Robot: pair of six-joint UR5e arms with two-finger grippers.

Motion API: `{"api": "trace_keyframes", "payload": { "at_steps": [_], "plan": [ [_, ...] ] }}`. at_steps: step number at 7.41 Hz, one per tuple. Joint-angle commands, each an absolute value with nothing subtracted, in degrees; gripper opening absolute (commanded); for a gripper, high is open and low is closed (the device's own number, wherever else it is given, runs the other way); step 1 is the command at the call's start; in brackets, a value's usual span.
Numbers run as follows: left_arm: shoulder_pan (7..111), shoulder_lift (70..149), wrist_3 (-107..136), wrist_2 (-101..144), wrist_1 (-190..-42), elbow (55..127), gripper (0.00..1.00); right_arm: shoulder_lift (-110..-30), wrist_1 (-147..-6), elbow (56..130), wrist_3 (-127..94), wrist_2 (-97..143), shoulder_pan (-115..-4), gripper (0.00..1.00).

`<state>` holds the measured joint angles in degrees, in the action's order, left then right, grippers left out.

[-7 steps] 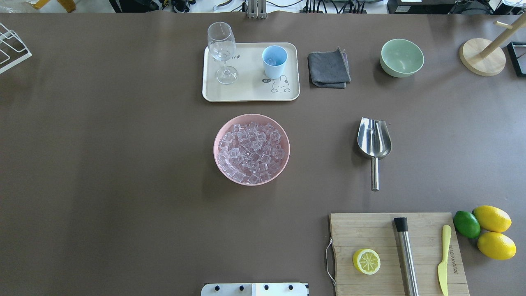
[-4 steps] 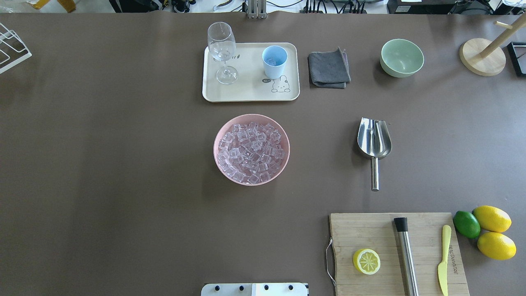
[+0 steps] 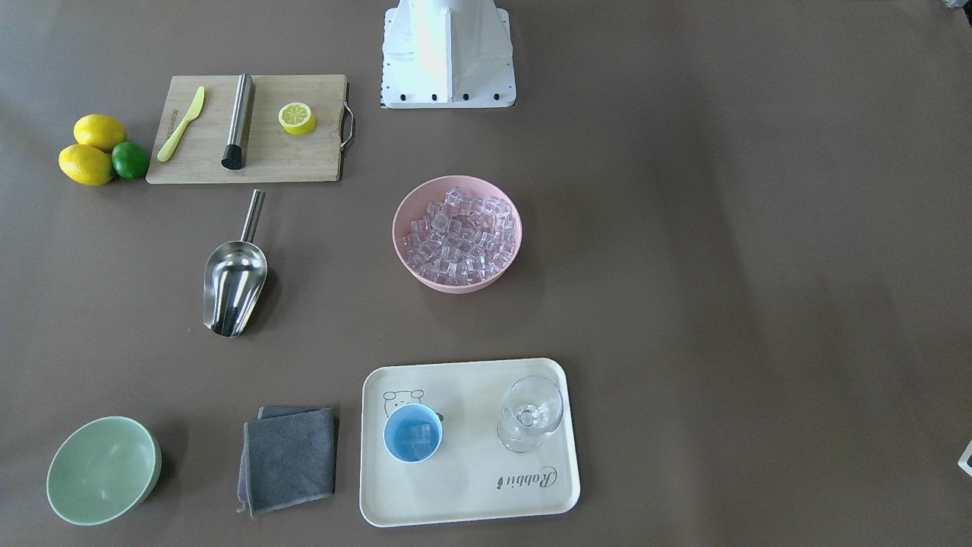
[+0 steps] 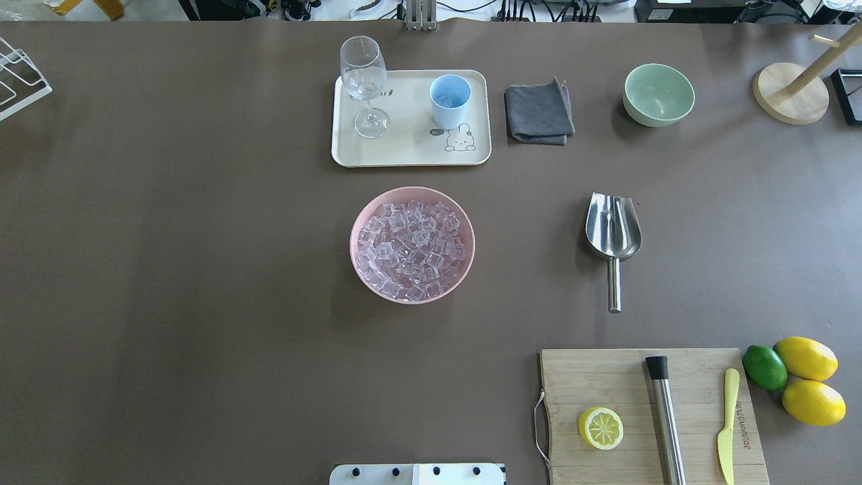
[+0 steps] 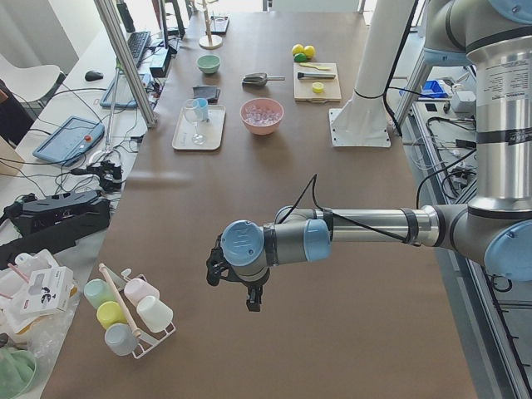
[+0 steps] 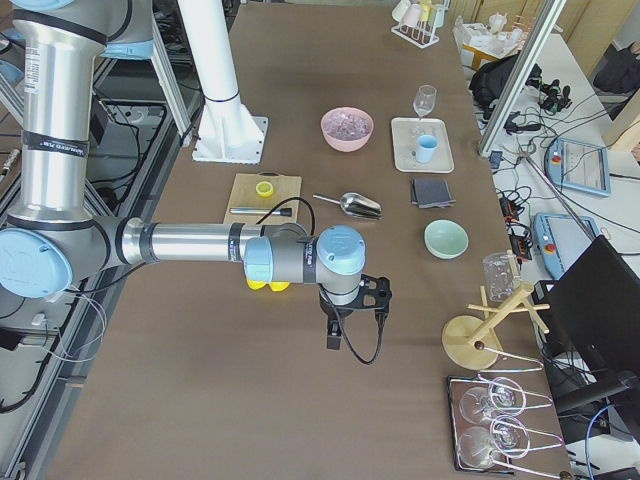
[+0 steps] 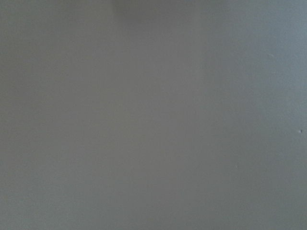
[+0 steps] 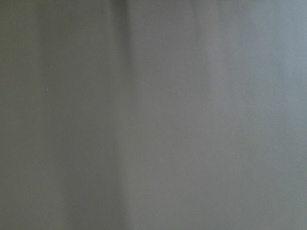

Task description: Put ice in cup with scoop

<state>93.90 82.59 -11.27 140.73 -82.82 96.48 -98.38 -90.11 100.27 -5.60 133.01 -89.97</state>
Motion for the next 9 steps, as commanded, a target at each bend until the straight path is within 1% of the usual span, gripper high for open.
{"api": "trace_keyframes", "payload": {
  "at_steps": [1,9],
  "plan": [
    [94.7,82.7,-11.3,140.4,-83.0,95.6,0.98,-98.3,-90.1,100.2,-5.7,133.1,-89.5,1.00],
    [94.7,83.0,-11.3,135.8,-82.4,95.5,0.98,-98.3,-90.1,100.1,-5.6,132.6,-89.4,1.00]
  ]
}}
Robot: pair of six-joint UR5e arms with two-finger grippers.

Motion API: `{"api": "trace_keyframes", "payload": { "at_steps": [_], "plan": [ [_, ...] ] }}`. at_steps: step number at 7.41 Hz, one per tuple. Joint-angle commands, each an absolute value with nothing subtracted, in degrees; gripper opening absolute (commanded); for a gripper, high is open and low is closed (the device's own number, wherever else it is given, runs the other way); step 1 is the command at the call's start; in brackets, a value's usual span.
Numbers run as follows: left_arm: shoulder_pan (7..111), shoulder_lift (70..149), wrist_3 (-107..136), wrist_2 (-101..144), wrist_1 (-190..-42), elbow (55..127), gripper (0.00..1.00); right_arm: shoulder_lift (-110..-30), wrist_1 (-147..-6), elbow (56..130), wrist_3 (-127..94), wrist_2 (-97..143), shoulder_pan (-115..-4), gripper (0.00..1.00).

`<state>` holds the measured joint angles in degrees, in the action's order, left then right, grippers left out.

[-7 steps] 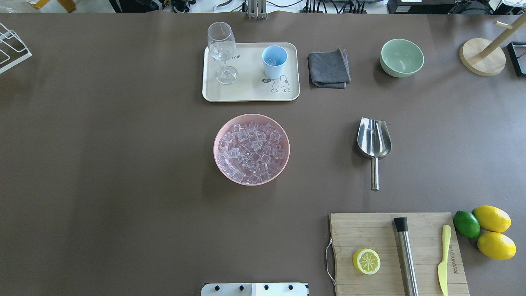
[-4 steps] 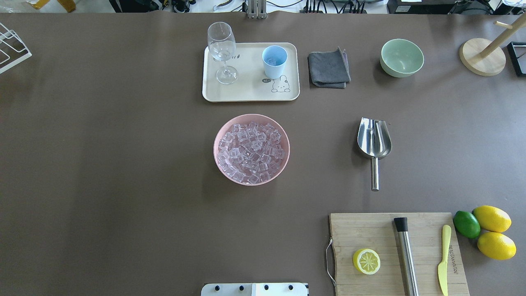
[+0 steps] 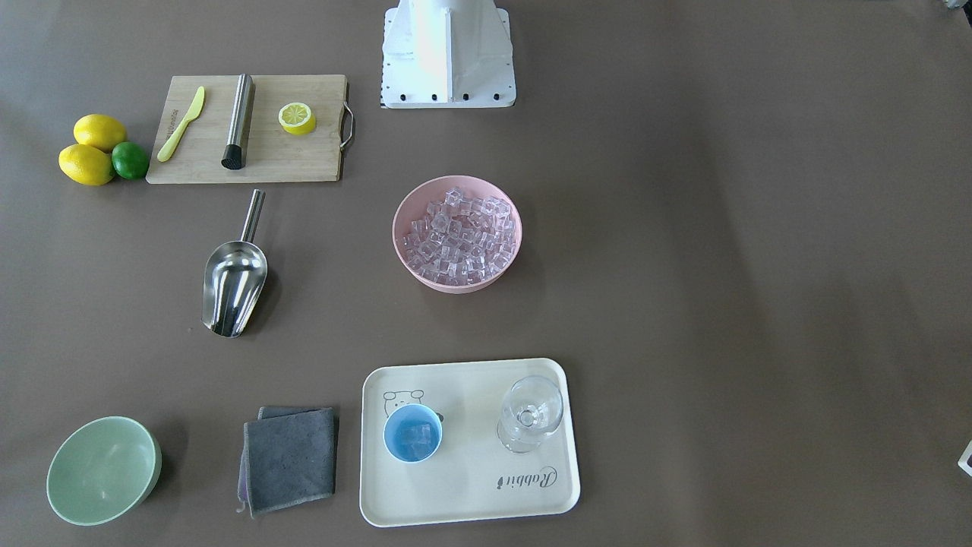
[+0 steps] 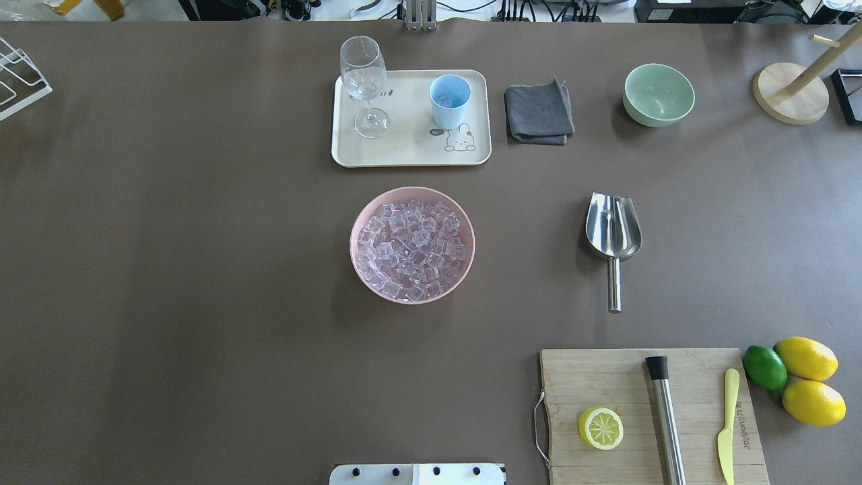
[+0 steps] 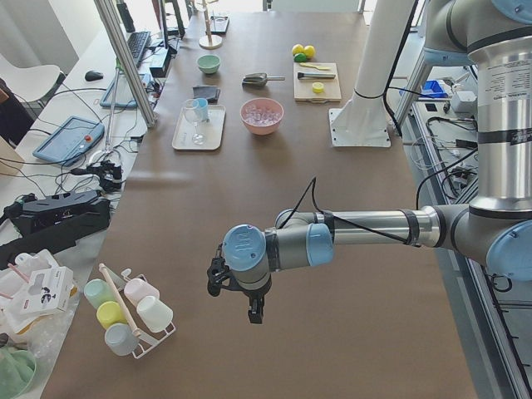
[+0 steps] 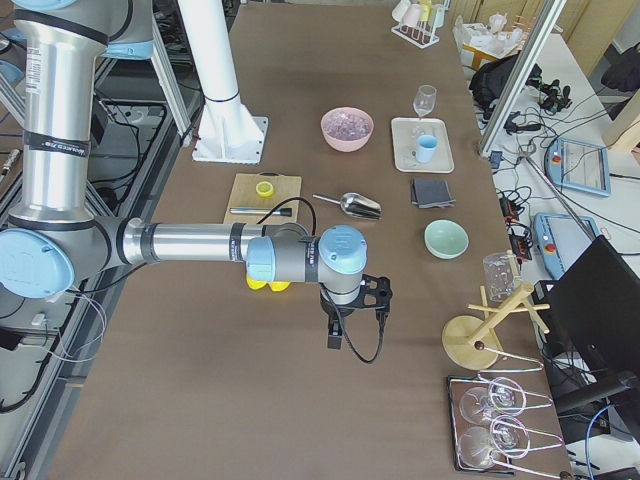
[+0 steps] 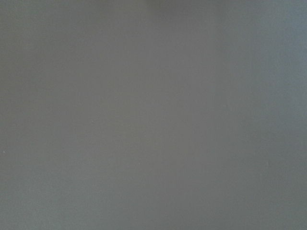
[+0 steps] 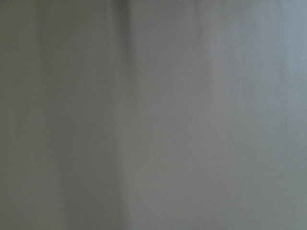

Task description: Put ice in cup with scoop

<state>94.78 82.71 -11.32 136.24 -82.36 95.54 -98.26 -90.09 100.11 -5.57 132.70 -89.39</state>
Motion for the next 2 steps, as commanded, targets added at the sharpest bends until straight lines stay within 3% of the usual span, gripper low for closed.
{"api": "trace_keyframes", "payload": {
  "at_steps": [1,2],
  "plan": [
    [94.8,83.1,-11.3,136.0,-82.3,95.5,0.98,-98.3,-90.1,100.1,-5.6,132.6,-89.4,1.00],
    [94.8,83.0,-11.3,136.1,-82.3,95.6,0.98,-98.3,-90.1,100.1,-5.6,132.6,-89.4,1.00]
  ]
}}
